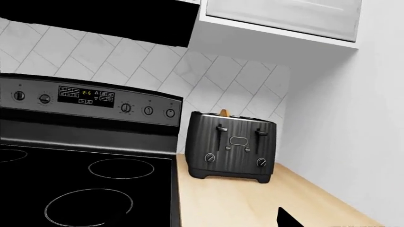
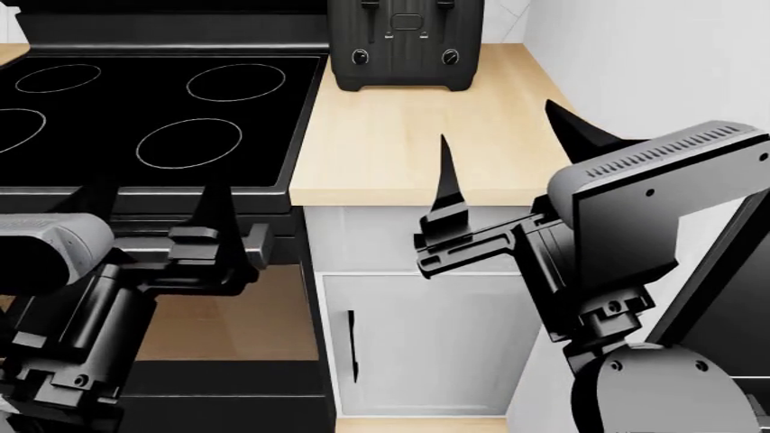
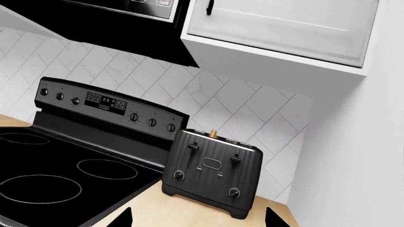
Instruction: Push down the lever of the toaster to turn it on.
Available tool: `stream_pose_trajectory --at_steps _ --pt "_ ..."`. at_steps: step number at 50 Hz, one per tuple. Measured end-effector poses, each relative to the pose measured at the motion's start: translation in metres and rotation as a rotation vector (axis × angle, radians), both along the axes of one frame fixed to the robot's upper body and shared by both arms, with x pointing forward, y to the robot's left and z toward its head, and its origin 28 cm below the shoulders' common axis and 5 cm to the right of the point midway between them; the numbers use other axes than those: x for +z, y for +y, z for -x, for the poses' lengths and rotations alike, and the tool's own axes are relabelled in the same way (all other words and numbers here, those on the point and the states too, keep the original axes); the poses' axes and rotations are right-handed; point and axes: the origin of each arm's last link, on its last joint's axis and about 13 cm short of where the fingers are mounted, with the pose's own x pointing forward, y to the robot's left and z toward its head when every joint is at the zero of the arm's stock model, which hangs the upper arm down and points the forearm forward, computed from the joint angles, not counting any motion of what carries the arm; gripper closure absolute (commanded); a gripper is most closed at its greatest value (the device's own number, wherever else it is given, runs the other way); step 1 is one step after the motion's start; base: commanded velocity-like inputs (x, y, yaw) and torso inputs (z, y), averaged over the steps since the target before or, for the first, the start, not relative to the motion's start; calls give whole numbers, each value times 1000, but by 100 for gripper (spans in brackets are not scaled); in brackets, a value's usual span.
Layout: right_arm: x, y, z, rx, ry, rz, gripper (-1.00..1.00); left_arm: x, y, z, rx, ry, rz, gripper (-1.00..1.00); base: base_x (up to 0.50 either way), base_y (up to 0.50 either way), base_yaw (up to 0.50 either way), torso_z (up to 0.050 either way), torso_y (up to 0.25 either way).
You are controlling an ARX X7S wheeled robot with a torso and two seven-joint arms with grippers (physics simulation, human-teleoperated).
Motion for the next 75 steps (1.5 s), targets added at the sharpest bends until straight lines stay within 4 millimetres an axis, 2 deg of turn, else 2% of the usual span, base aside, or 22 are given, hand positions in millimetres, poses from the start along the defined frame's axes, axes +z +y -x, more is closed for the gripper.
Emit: stream_pose_trajectory --at_steps 27,47,75 --pt "8 1 4 29 -53 6 -100 3 -1 9 -33 -22 -31 -100 164 39 0 0 0" --pt "6 0 5 32 -67 0 -100 1 -1 10 -30 -27 -28 -100 255 321 0 0 0" --pt "8 0 5 46 -103 -35 -100 -1 -1 9 -20 -28 -20 -100 386 68 0 0 1"
